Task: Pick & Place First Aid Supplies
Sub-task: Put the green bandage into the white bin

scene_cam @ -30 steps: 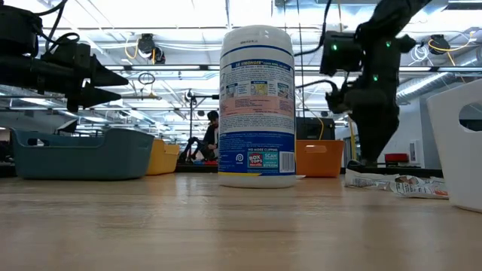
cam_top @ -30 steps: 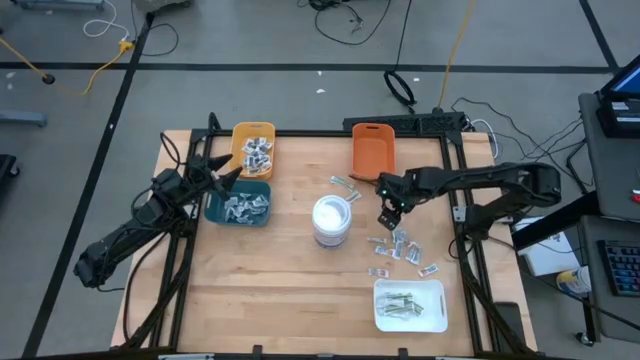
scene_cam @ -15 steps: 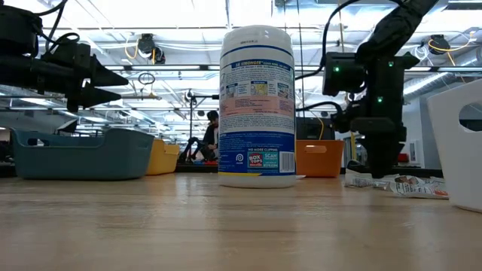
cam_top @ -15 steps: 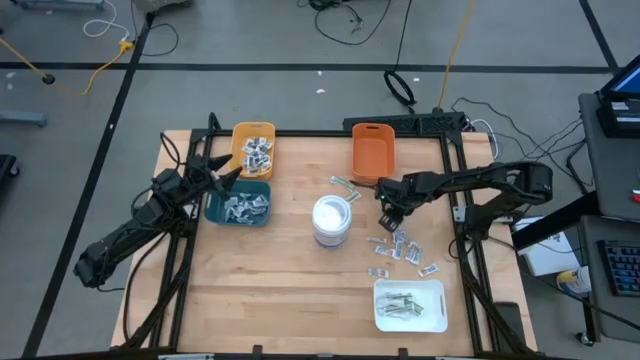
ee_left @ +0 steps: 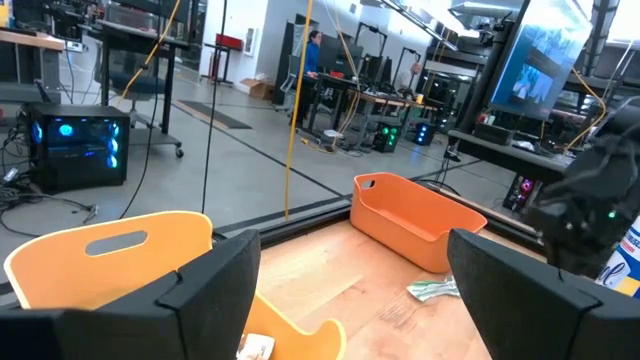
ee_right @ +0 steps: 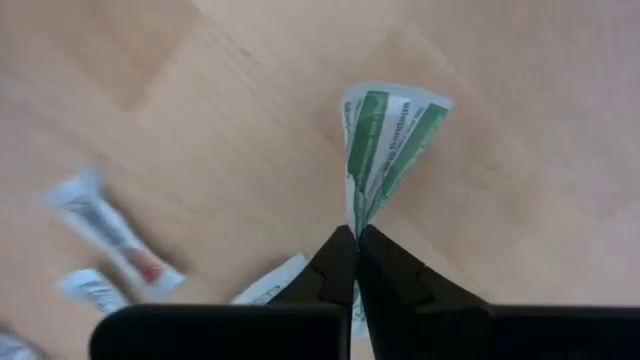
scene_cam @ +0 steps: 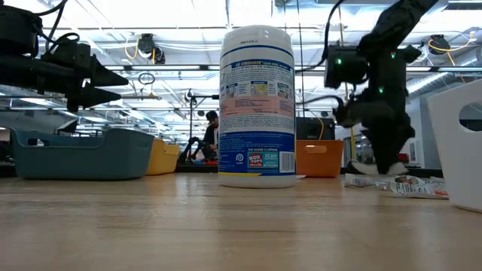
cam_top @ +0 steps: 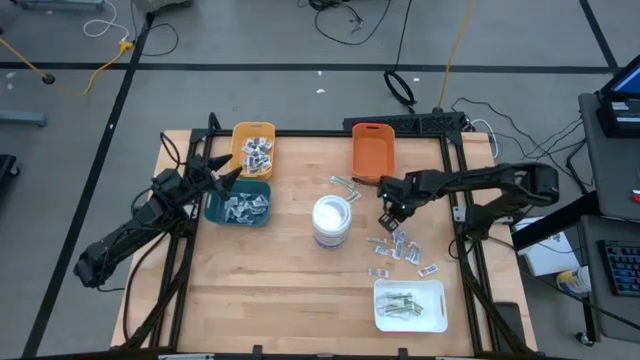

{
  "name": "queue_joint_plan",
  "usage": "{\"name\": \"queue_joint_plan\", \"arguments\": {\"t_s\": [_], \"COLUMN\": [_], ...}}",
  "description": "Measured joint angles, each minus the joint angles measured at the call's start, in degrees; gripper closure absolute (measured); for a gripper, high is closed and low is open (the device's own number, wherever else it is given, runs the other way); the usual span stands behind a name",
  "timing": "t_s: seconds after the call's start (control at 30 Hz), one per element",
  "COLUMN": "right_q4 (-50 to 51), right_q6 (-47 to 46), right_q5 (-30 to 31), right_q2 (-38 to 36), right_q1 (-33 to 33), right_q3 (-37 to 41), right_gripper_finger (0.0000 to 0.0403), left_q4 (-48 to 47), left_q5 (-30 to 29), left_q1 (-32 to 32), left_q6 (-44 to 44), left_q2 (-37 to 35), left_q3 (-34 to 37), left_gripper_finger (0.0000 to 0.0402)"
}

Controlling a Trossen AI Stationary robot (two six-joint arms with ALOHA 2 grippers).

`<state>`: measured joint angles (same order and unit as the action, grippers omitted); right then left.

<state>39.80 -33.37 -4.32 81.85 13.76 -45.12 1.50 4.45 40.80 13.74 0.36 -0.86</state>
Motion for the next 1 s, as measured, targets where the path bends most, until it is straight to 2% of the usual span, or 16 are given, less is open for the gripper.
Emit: {"name": "queue_joint_plan", "arguments": {"t_s": [0.17, 0.53, 0.73, 0.83, 1.0], "right_q4": [5.5, 21.2, 25.8, 27.4, 26.4], "right_q6": [3.3, 10.1, 9.9, 7.8, 5.4], "right_q5": [-2.1, -1.9, -1.9, -1.7, -1.8], "right_q2": [-3.8, -8.1, -9.2, -9.2, -9.2], "right_q1": [0.0, -0.4, -0.5, -2.9, -11.6], "right_q3": [-2.1, -8.6, -10.9, -12.4, -14.5], "right_gripper_finger": [0.0400, 0.0402, 0.0402, 0.0402, 0.0402], "left_q4": [0.0, 0.0, 0.0, 0.0, 0.0], "left_q5": [0.0, 0.0, 0.0, 0.0, 0.0], "left_q1": [0.0, 0.0, 0.0, 0.0, 0.0], "left_q6": [0.0, 0.0, 0.0, 0.0, 0.0], "left_q2": [0.0, 0.0, 0.0, 0.0, 0.0], "left_q3": [0.0, 0.0, 0.0, 0.0, 0.0], "left_gripper_finger": [0.0071, 0.0085, 0.0076, 0.0071, 0.0071]}}
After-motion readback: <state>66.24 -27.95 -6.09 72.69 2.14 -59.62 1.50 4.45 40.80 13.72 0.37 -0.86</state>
